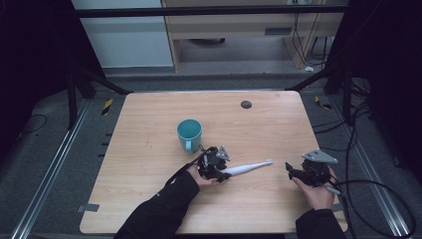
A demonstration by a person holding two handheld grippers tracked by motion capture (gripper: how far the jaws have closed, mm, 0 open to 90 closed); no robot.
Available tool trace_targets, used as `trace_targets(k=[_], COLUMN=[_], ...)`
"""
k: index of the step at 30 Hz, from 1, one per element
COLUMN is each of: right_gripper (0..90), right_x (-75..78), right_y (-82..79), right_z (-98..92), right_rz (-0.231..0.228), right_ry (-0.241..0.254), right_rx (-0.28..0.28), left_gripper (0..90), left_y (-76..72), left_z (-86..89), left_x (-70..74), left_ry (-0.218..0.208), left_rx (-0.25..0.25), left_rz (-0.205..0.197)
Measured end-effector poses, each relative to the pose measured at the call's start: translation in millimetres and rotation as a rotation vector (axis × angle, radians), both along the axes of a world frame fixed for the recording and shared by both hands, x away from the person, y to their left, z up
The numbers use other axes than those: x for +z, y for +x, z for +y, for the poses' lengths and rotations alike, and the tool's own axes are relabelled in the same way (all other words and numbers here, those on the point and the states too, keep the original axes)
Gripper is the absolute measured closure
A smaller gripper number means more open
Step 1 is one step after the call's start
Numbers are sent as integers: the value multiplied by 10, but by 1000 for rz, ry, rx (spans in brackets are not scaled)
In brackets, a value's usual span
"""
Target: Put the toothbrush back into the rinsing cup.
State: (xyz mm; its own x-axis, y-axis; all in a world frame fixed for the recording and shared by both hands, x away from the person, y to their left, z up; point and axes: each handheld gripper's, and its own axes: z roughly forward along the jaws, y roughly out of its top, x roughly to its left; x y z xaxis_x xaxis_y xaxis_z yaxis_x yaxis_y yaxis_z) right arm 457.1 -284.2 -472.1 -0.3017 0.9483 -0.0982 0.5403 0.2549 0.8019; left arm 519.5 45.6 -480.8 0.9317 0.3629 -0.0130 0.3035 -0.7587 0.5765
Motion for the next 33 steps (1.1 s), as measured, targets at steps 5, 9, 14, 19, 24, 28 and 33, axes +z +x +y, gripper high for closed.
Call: trace_targets(k=[5, 9, 14, 19, 24, 28, 33], right_gripper=[236, 237, 239, 242, 242, 242, 242], right_x=[-4, -3, -3, -4, -7, -6, -6], right_y=[5, 3, 4, 6, 7, 6, 6], right_z=[-8, -4, -6, -9, -10, -11, -12], right_rz=[3, 4, 4, 5, 6, 7, 7], right_ry=[-1, 0, 1, -1, -1, -1, -1], right_rx=[2, 2, 3, 5, 6, 6, 5], left_gripper=[650, 655, 658, 659, 659, 659, 659], left_y=[10, 6, 0, -17, -35, -64, -102], left_z=[0, -1, 17, 27, 66, 118, 202], left_x=[-19, -22, -28, 38, 102, 110, 110], left_ry=[-1, -8, -30, -46, -40, -32, -20], left_rx=[1, 9, 3, -13, -18, -21, -28], left_rz=[5, 9, 29, 45, 42, 37, 31])
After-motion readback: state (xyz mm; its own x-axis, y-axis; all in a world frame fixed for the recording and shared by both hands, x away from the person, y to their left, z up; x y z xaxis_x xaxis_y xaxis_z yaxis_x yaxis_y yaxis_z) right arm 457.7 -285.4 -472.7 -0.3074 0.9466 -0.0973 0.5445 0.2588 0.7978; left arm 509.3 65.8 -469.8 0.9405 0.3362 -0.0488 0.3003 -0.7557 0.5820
